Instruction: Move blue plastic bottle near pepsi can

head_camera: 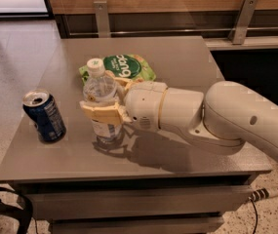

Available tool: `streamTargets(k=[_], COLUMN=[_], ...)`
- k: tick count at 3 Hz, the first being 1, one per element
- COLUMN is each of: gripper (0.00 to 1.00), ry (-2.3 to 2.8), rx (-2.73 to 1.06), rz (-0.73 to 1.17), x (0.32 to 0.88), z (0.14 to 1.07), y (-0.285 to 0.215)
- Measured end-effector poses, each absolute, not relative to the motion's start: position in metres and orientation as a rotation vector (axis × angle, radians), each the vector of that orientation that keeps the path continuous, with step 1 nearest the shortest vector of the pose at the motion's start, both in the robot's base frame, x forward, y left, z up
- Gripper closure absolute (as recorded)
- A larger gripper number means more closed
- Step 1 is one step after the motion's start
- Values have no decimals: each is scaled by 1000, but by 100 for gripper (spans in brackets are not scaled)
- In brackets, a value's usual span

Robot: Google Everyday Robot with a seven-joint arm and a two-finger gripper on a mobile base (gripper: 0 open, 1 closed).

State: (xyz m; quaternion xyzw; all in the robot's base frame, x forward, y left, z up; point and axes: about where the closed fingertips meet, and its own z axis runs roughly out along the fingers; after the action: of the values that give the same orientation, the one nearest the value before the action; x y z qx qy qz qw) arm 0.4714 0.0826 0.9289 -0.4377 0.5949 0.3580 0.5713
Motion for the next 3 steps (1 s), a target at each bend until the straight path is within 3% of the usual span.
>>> streamTargets(k=[3], gripper=[100], ry=[1359], rx=[-1047], rz=[920], x=[478], z=[919], y=[110])
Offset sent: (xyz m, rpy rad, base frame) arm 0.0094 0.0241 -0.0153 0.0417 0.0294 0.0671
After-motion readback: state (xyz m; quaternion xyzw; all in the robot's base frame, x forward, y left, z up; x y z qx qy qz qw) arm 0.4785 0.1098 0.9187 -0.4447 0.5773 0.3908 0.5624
